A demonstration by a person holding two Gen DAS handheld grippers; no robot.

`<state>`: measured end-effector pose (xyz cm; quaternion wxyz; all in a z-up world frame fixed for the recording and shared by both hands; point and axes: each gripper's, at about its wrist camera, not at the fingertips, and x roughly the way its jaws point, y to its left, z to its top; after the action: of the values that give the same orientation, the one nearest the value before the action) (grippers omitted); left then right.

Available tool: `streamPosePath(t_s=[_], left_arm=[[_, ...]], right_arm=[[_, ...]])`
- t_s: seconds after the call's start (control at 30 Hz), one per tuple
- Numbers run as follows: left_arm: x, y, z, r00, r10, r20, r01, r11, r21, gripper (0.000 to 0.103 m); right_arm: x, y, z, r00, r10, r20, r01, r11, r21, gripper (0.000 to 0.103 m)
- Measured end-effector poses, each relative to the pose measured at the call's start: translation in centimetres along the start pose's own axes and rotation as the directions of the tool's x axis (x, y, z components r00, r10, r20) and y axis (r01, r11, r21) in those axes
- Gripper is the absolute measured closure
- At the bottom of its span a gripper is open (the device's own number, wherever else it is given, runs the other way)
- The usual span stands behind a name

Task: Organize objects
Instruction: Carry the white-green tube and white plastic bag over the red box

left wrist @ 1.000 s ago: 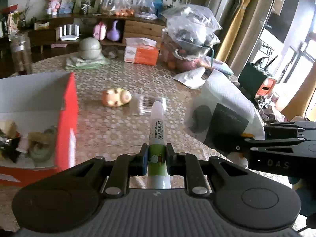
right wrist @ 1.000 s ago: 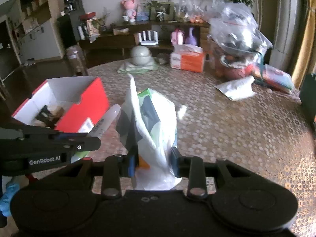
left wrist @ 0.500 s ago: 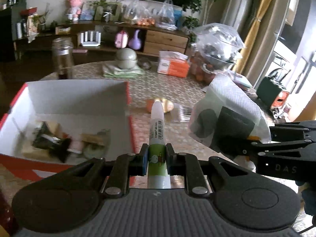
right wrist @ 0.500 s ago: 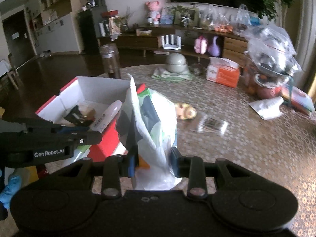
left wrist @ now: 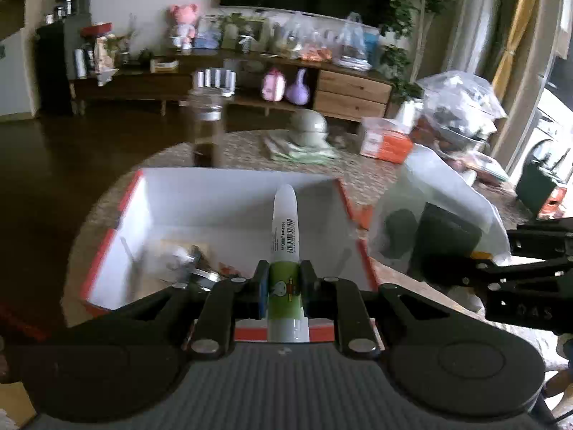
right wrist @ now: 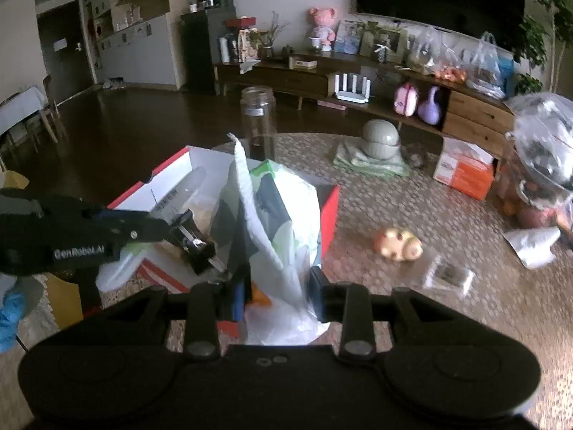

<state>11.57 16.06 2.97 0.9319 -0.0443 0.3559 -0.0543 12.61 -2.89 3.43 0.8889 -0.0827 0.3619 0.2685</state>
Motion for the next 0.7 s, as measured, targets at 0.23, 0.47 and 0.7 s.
streamPosePath(t_s=[0.23,0.47,0.7], left_arm=[[0.8,3.4,1.7,0.997,0.082,0.007,-0.082,0.997,-0.009,0.087],[3.2,5.4,3.3,0.991,0.133,-0.012,-0.132,0.991,0.013,0.087],[6.7,6.9,4.0,0.982,0.18,-0.051,-0.178,0.983,0.049,0.087]], right_arm=[[3.0,1.2,1.6,1.0,0.01,-0.02,-0.01,1.0,-0.014,0.068],[6.5,1.7,2.6,0.998,0.005,-0.059,-0.006,1.0,-0.017,0.068],[9.6,2.3,3.0,0.996,-0.008,-0.09,0.006,1.0,-0.028,0.067]])
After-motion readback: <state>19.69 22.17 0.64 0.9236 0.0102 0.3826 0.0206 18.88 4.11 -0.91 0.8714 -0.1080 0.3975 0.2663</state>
